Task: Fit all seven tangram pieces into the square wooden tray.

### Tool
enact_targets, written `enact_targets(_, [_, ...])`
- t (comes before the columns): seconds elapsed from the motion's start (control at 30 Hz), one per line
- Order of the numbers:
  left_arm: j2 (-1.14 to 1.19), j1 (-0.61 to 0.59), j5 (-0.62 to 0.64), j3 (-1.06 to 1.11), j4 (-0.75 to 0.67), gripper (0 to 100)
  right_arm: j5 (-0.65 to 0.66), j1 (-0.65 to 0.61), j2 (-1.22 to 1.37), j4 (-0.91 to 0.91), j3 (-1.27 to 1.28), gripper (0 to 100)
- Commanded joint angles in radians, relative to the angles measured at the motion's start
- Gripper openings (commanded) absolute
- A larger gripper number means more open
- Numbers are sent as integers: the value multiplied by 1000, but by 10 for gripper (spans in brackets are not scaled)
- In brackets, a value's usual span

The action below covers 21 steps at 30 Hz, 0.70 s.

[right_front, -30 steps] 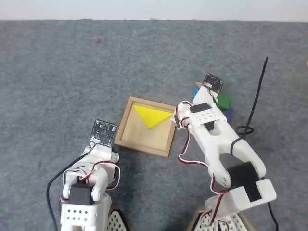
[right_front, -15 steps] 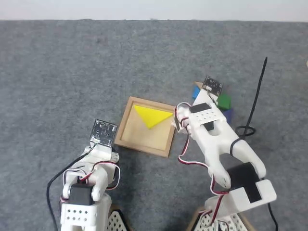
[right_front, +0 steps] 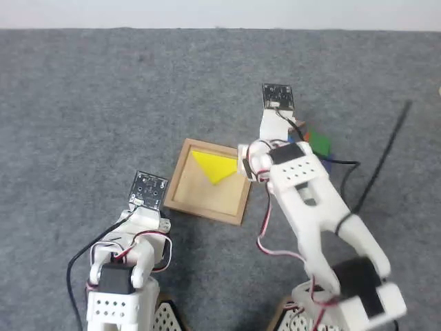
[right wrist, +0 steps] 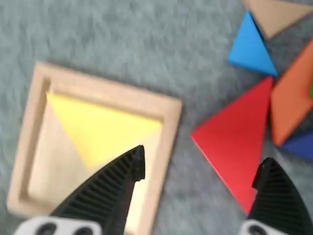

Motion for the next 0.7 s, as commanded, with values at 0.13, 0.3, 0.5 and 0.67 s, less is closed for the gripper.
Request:
enact_targets(0.13, [-9, 0, 5, -5, 5, 15, -46, 5, 300, -81, -287, 351])
enact_targets(0.3, [-9, 0, 5, -5, 5, 15, -46, 22, 444, 56, -427, 351])
enact_targets(0.5, [-9, 0, 5, -5, 5, 15, 84, 16, 460, 200, -434, 354])
enact_targets(0.67, [-9, 0, 5, -5, 5, 15, 104, 24, 389, 200, -272, 354])
